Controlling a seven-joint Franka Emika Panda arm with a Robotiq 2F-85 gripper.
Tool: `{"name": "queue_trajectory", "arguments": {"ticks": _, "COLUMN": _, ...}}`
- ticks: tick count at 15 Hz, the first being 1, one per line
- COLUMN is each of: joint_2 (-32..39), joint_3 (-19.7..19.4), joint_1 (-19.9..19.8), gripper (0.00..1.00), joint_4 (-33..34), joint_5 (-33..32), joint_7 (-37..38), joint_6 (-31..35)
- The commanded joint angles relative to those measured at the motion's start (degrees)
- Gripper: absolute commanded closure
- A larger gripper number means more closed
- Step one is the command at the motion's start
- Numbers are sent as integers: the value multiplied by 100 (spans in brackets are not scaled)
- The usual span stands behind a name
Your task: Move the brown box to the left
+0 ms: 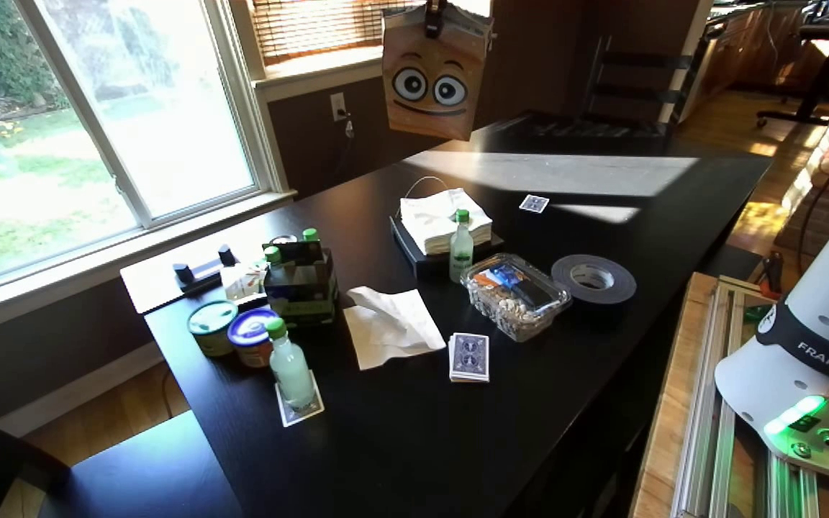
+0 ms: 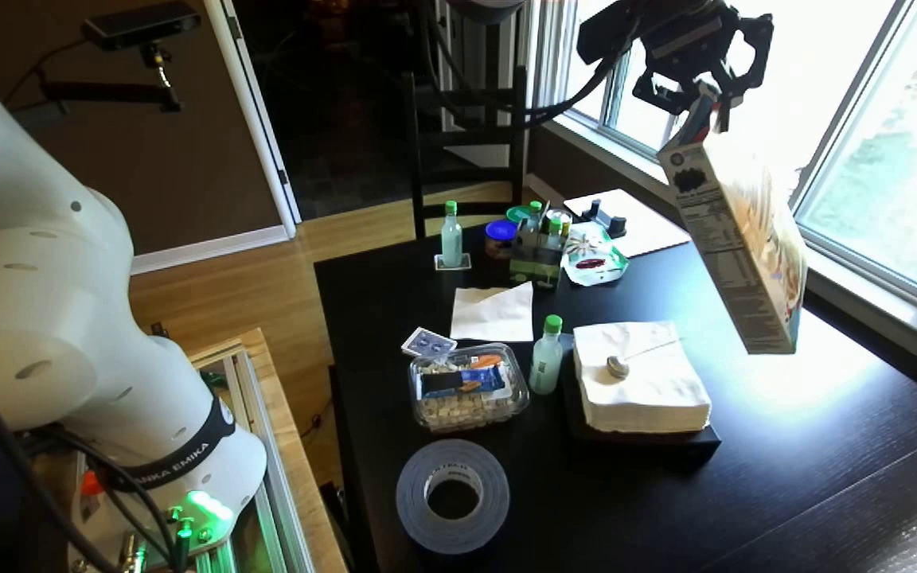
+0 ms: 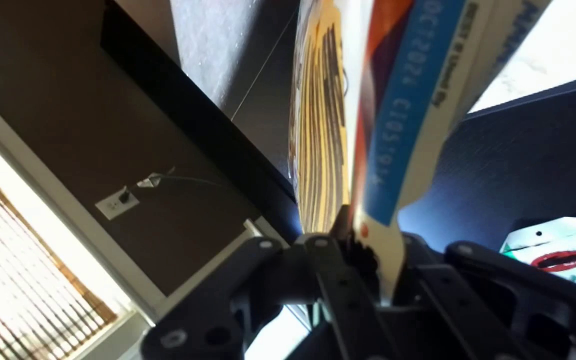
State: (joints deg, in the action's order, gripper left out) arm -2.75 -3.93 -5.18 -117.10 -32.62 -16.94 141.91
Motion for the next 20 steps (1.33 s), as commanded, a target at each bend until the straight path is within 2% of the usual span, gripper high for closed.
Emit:
{"name": "queue_trajectory", "arguments": {"ticks": 1, "joint_2": 392, "joint_3": -2, "joint_1": 115, "gripper": 98, "joint_4": 768, "joint_5": 580, "joint_7": -1426, "joint_6": 158}}
{"name": "queue_trajectory", "arguments": {"ticks": 3, "joint_2": 755, "joint_3": 48, "joint_1": 160, "gripper": 98, "joint_4": 1189, "joint_5": 1115, "joint_7": -2101, "joint_6": 406}}
{"name": "queue_trajectory", "arguments": {"ticks": 5, "joint_2": 1270, "joint_3": 165, "joint_1": 144, "gripper": 98, "joint_4": 1735, "joint_5": 2125, "joint_7": -2788, "joint_6": 656}}
{"name": "queue_trajectory", "arguments": {"ticks": 6, "joint_2": 667, "joint_3": 99, "joint_1": 140, "gripper": 98, "joint_4": 987, "joint_5": 1444, "joint_7": -2135, "joint_6": 426}}
{"name": "queue_trajectory", "arguments": {"ticks": 7, "joint_2": 804, "joint_3": 128, "joint_1": 145, "gripper": 92, "joint_4": 1114, "joint_5": 1572, "joint_7": -2242, "joint_6": 445}}
{"name": "queue_trajectory", "arguments": {"ticks": 11, "joint_2": 838, "joint_3": 110, "joint_1": 135, "gripper": 92, "joint_4": 1044, "joint_5": 1549, "joint_7": -2179, "joint_6": 416}}
{"name": "queue_trajectory", "arguments": {"ticks": 12, "joint_2": 832, "joint_3": 108, "joint_1": 132, "gripper": 98, "joint_4": 1045, "joint_5": 1549, "joint_7": -2179, "joint_6": 415}}
{"name": "queue_trajectory", "arguments": {"ticks": 17, "joint_2": 1555, "joint_3": 280, "joint_1": 54, "gripper": 98, "joint_4": 1817, "joint_5": 1817, "joint_7": -3620, "joint_6": 624}}
{"name": "queue_trajectory", "arguments": {"ticks": 20, "joint_2": 2110, "joint_3": 488, "joint_1": -78, "gripper": 98, "joint_4": 2505, "joint_5": 2297, "joint_7": -4480, "joint_6": 589}}
